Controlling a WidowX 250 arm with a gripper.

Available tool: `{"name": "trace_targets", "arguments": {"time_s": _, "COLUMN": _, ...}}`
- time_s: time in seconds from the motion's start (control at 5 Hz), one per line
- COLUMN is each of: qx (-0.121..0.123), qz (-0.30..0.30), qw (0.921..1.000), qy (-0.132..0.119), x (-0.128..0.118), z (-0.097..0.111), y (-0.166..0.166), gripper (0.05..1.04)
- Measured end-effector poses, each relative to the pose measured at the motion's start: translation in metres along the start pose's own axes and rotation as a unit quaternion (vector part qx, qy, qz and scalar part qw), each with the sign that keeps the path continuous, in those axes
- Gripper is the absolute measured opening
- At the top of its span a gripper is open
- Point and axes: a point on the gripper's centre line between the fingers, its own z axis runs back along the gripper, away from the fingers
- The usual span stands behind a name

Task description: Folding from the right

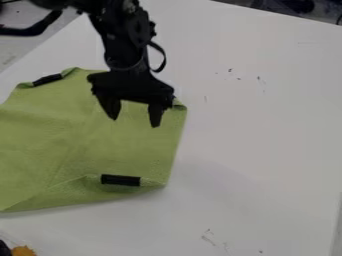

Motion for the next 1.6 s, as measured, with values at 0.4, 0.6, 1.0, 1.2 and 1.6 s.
{"name": "trace_targets", "arguments": {"time_s": 0.4, "qx": -0.008, "qz": -0.033, "qw": 0.9994, "qy": -0.005, "x": 0.066, "z": -0.036, "y": -0.004, "gripper": 0.999}}
{"name": "trace_targets", "arguments": {"time_s": 0.6, "qx": -0.014, "qz": -0.04, "qw": 0.9991, "qy": -0.003, "x": 0.078, "z": -0.05, "y": -0.008, "gripper": 1.0}}
{"name": "trace_targets", "arguments": {"time_s": 1.0, "qx": -0.024, "qz": -0.045, "qw": 0.9987, "qy": 0.008, "x": 0.089, "z": -0.075, "y": -0.006, "gripper": 0.999}}
{"name": "trace_targets", "arguments": {"time_s": 1.2, "qx": -0.025, "qz": -0.047, "qw": 0.9985, "qy": 0.014, "x": 0.094, "z": -0.085, "y": -0.008, "gripper": 1.0}}
{"name": "trace_targets", "arguments": {"time_s": 1.6, "qx": -0.025, "qz": -0.05, "qw": 0.9983, "qy": 0.017, "x": 0.099, "z": -0.09, "y": -0.009, "gripper": 0.669}}
